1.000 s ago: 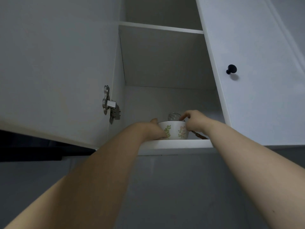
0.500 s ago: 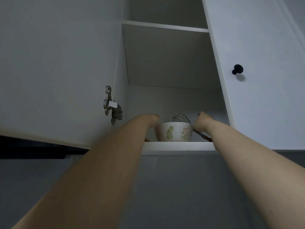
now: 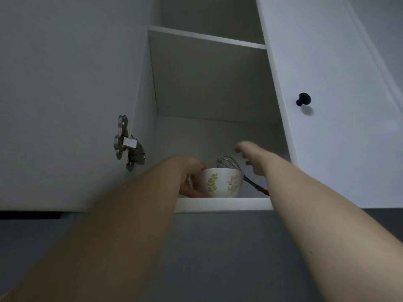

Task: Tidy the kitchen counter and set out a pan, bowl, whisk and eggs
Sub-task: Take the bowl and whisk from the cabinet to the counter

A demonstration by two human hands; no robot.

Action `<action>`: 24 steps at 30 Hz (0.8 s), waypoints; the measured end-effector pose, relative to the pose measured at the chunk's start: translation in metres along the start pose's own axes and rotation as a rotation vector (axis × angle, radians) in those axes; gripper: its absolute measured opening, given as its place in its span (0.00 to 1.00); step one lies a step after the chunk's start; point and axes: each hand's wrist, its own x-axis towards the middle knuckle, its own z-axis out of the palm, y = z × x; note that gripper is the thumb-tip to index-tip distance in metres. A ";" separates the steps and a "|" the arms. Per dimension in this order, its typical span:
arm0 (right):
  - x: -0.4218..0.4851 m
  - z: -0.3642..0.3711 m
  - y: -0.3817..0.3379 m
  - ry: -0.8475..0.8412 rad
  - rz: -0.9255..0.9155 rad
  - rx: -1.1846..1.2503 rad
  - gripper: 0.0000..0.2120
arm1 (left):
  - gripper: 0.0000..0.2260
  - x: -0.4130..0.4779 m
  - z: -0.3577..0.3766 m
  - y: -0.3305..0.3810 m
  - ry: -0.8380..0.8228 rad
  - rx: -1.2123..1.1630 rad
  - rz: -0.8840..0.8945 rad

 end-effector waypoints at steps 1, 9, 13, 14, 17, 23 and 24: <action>-0.002 0.003 0.000 -0.073 0.062 -0.056 0.21 | 0.10 -0.003 0.001 0.000 -0.005 -0.014 0.000; 0.001 0.015 0.006 -0.097 0.076 -0.270 0.15 | 0.10 -0.015 0.005 0.000 0.057 -0.133 -0.013; 0.000 0.016 0.010 -0.017 -0.023 -0.097 0.11 | 0.12 -0.022 0.003 0.001 0.063 -0.169 -0.057; 0.000 0.017 0.011 0.000 -0.050 -0.080 0.11 | 0.11 -0.023 0.002 0.001 0.059 -0.177 -0.073; -0.005 0.016 0.010 0.024 -0.127 -0.052 0.16 | 0.09 -0.023 -0.002 0.002 0.065 -0.207 -0.092; -0.024 0.012 0.003 0.128 -0.214 0.126 0.11 | 0.07 -0.028 0.004 0.001 0.103 -0.246 0.019; -0.027 0.010 0.002 0.155 -0.233 0.110 0.11 | 0.07 -0.029 0.006 0.001 0.107 -0.261 0.047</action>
